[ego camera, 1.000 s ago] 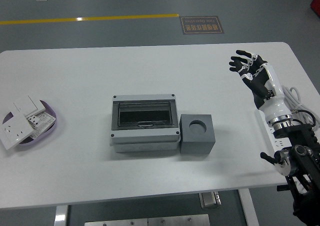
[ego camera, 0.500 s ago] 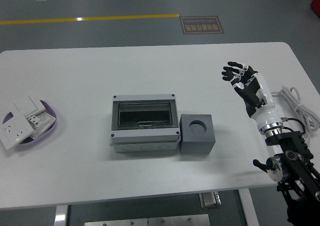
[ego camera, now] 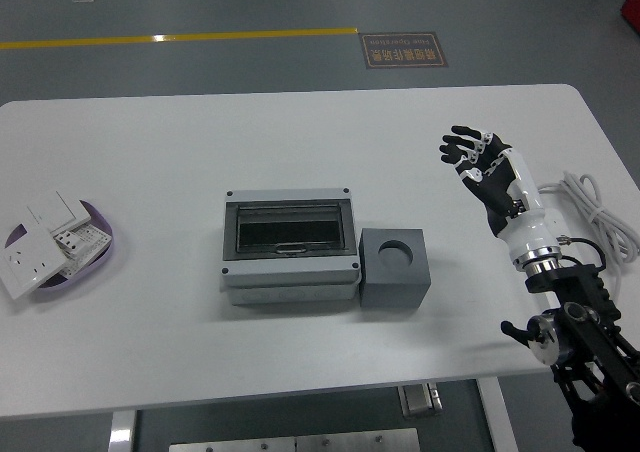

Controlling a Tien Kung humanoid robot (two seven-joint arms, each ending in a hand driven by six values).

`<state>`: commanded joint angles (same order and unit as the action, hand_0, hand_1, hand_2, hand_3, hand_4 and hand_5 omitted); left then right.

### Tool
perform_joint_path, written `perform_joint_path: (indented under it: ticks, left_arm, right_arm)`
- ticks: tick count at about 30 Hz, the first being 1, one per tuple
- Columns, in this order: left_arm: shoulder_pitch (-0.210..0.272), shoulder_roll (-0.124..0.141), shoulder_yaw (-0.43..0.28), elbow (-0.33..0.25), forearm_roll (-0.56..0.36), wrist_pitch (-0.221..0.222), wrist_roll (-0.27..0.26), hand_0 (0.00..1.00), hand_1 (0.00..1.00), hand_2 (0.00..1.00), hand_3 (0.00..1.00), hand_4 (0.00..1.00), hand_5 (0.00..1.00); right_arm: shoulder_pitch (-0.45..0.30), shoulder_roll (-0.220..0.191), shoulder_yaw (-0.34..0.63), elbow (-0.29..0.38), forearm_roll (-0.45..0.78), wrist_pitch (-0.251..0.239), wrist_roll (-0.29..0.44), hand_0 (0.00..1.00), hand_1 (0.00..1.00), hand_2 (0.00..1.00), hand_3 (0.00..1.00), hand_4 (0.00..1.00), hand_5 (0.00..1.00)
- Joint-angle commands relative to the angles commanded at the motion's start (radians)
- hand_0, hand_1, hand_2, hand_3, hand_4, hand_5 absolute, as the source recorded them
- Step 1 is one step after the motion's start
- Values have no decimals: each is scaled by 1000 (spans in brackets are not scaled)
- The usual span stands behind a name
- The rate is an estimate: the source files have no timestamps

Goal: Pick up the cylinder from the cube,place it in the box,flap close box

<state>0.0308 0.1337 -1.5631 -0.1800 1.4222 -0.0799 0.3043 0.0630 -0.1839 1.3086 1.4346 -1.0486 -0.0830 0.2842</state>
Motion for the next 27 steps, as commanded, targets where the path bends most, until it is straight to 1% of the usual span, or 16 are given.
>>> perform_joint_path:
  ticks: [7,13,20,27]
  left_arm:
    - [13,-12,29,0,-53,10,-13,638,663,576,638,729,283]
    - [18,-18,33,0,-62,11,-16,638,663,575,637,730,284]
    - [15,-9,22,0,-41,6,-16,638,663,575,636,730,283]
    - [23,-7,20,0,-36,6,-12,637,661,574,634,730,283]
  right_arm:
    - [-5,3,20,-2,-2,0,-1,715,653,637,644,753,237]
    - [27,-1,-14,-14,-7,2,-9,715,651,635,642,754,235]
    - [51,-9,-52,-27,-5,-4,-10,715,651,634,636,756,233]
    - [44,-8,-38,-14,-16,-12,-10,714,650,628,637,756,232]
